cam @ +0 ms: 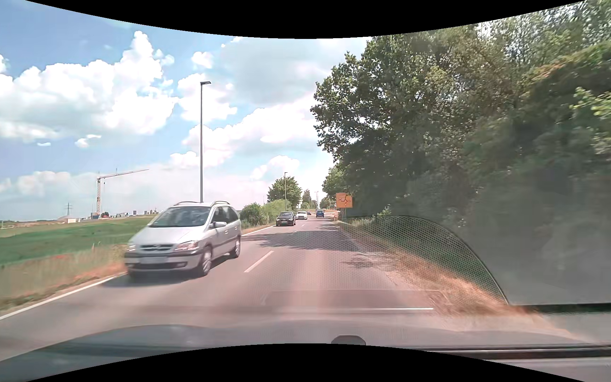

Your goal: Follow the waypoints while adhering to traffic rules and regulations

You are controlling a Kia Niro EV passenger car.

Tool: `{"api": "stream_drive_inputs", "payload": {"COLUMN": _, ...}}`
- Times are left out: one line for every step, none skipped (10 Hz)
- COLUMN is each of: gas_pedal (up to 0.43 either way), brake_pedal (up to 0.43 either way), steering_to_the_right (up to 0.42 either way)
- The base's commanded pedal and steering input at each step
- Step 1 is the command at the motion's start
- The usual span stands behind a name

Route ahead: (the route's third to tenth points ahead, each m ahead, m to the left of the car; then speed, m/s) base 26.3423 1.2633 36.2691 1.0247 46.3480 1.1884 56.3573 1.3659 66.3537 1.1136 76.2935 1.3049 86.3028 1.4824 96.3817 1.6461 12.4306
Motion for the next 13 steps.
{"api": "stream_drive_inputs", "payload": {"gas_pedal": 0.118, "brake_pedal": 0.000, "steering_to_the_right": -0.001}}
{"api": "stream_drive_inputs", "payload": {"gas_pedal": 0.118, "brake_pedal": 0.000, "steering_to_the_right": -0.001}}
{"api": "stream_drive_inputs", "payload": {"gas_pedal": 0.118, "brake_pedal": 0.000, "steering_to_the_right": -0.001}}
{"api": "stream_drive_inputs", "payload": {"gas_pedal": 0.118, "brake_pedal": 0.000, "steering_to_the_right": -0.001}}
{"api": "stream_drive_inputs", "payload": {"gas_pedal": 0.118, "brake_pedal": 0.000, "steering_to_the_right": -0.001}}
{"api": "stream_drive_inputs", "payload": {"gas_pedal": 0.118, "brake_pedal": 0.000, "steering_to_the_right": -0.001}}
{"api": "stream_drive_inputs", "payload": {"gas_pedal": 0.118, "brake_pedal": 0.000, "steering_to_the_right": -0.002}}
{"api": "stream_drive_inputs", "payload": {"gas_pedal": 0.130, "brake_pedal": 0.000, "steering_to_the_right": -0.002}}
{"api": "stream_drive_inputs", "payload": {"gas_pedal": 0.130, "brake_pedal": 0.000, "steering_to_the_right": -0.002}}
{"api": "stream_drive_inputs", "payload": {"gas_pedal": 0.130, "brake_pedal": 0.000, "steering_to_the_right": -0.002}}
{"api": "stream_drive_inputs", "payload": {"gas_pedal": 0.130, "brake_pedal": 0.000, "steering_to_the_right": -0.003}}
{"api": "stream_drive_inputs", "payload": {"gas_pedal": 0.130, "brake_pedal": 0.000, "steering_to_the_right": -0.003}}
{"api": "stream_drive_inputs", "payload": {"gas_pedal": 0.130, "brake_pedal": 0.000, "steering_to_the_right": -0.002}}
